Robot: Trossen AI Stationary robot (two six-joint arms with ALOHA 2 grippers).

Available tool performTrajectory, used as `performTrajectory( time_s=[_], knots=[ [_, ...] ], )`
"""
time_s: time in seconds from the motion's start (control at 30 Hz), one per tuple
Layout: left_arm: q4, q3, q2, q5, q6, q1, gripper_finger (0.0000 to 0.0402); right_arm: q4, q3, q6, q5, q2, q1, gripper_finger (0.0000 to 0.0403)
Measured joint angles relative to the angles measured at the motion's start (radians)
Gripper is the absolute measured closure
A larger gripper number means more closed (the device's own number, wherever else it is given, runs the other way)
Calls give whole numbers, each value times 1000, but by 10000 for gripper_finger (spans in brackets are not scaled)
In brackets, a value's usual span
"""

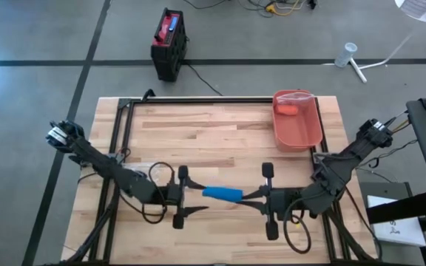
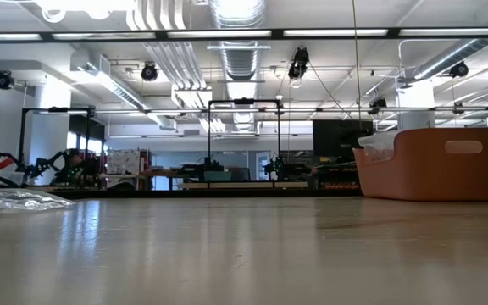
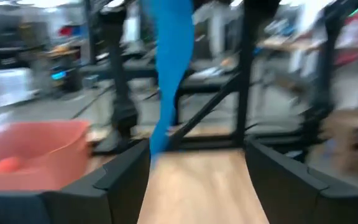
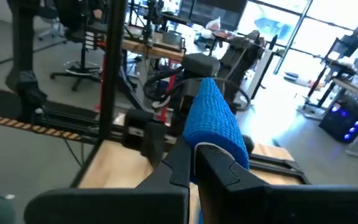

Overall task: Roll bandage
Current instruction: Roll the blue bandage

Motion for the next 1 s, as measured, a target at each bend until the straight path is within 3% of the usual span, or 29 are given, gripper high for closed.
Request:
performTrajectory(
  time_s=[0.13, 0.57, 0.7, 0.9, 1.0],
  knots=[
    [151, -46, 32, 104, -24, 39, 143, 4, 0, -33, -48, 0, -5, 401],
    [193, 68, 189, 114, -24, 65, 176, 23, -1, -74, -82, 2, -3, 401],
    [164, 97, 201, 120, -43, 65, 230, 22, -2, -77, -82, 2, -3, 401],
    [141, 101, 179, 126, -71, 65, 381, 15, -3, -73, -79, 2, -3, 401],
    [125, 100, 179, 158, -95, 64, 386, 15, -5, -87, -71, 2, -3, 401]
  ],
)
